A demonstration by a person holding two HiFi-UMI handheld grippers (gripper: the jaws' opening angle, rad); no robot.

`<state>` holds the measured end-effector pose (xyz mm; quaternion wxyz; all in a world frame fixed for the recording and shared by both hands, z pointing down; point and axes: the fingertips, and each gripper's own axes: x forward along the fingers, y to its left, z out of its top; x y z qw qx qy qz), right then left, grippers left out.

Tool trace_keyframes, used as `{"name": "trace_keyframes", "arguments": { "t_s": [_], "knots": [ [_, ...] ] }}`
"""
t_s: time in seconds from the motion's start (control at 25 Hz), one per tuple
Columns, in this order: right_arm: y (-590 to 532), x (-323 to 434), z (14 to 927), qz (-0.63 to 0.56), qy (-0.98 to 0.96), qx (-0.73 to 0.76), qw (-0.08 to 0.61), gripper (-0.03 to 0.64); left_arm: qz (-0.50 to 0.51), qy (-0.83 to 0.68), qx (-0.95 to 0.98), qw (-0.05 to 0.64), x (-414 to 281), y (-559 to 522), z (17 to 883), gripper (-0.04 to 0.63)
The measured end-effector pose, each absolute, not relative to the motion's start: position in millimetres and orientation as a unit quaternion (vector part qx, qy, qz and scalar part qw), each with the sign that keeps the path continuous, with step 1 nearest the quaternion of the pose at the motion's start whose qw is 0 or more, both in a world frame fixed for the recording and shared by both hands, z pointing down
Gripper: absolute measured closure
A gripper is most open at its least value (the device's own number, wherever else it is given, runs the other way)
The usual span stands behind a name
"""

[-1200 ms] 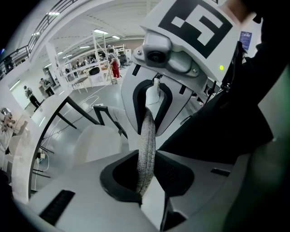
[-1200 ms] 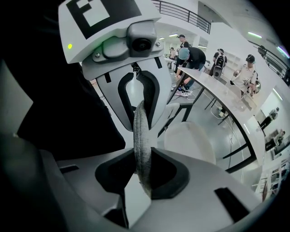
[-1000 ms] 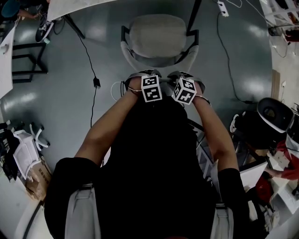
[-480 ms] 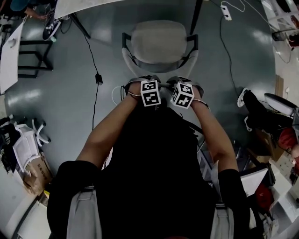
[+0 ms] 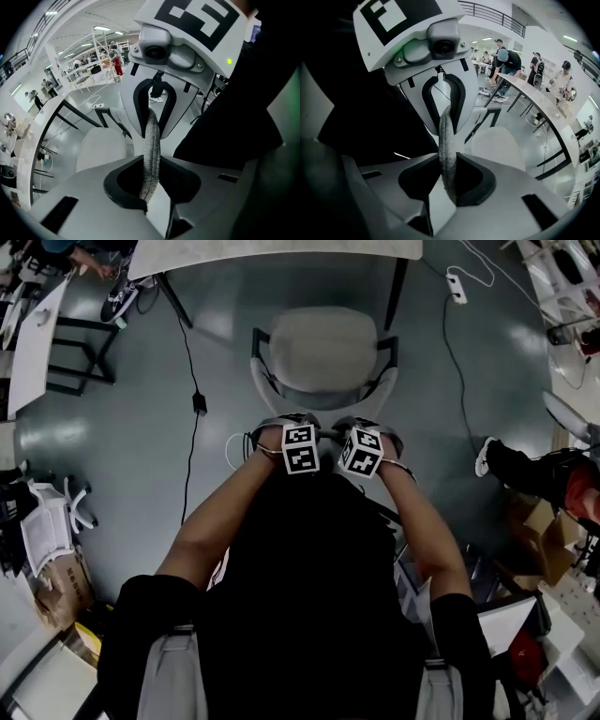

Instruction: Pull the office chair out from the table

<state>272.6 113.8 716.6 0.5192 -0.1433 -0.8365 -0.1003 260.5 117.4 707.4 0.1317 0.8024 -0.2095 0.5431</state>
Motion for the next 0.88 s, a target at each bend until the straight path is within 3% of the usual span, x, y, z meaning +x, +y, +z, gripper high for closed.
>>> {"name": "trace_keyframes", "arguments": {
  "t_s": [0.88],
  "knots": [
    [148, 292, 715, -0.085, -0.835, -0.147, 0.524, 0.523, 0.532, -0.207, 0.809, 0.140, 280, 153, 705, 0.509]
  ]
}}
